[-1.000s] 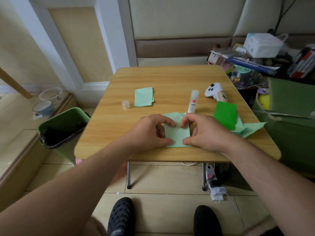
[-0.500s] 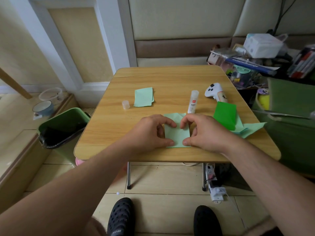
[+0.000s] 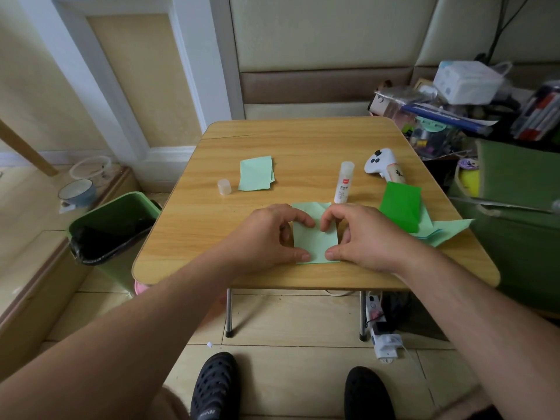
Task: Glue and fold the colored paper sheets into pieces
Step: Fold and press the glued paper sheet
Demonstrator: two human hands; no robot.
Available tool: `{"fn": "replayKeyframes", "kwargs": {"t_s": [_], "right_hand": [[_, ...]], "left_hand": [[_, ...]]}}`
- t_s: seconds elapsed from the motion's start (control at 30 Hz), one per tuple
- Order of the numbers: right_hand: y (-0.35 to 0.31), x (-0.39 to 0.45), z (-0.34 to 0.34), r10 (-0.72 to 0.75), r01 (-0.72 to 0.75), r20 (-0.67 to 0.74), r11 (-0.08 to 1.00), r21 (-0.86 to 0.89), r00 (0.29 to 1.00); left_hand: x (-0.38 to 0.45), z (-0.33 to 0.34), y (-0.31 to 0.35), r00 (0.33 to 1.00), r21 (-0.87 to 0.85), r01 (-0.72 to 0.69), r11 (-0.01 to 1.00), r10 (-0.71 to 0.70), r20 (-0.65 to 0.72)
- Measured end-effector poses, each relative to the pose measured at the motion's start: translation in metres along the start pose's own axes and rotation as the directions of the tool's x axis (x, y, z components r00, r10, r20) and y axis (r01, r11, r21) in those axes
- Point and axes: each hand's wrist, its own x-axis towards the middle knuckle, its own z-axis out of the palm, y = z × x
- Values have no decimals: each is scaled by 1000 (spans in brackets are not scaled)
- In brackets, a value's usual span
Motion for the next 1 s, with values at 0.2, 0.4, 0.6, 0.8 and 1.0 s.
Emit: {"fn": "replayKeyframes", "kwargs": {"t_s": [0.2,0.4,0.6,0.8,1.0], "right_hand": [[1,0,0,3,-3,1,1000,1,1000],[2,2,7,-20,22,-78,1000,19,997],[0,4,13,-89,86,-45,994,-67,995],[3,4,6,-81,79,-14,989,-127,997],[8,5,-1,-53,55,22,992,-112,998]], "left_hand": [[-1,0,0,1000,-4,-3,1000,3,-1],[0,-1,2,1000,-11,7,1000,-7,11],[2,0,1,1000,-5,-8,1000,8,11],[2,-1,-1,1000,2,2,1000,-2,22],[2,-7,1,999,49,-19,999,16,49]]}}
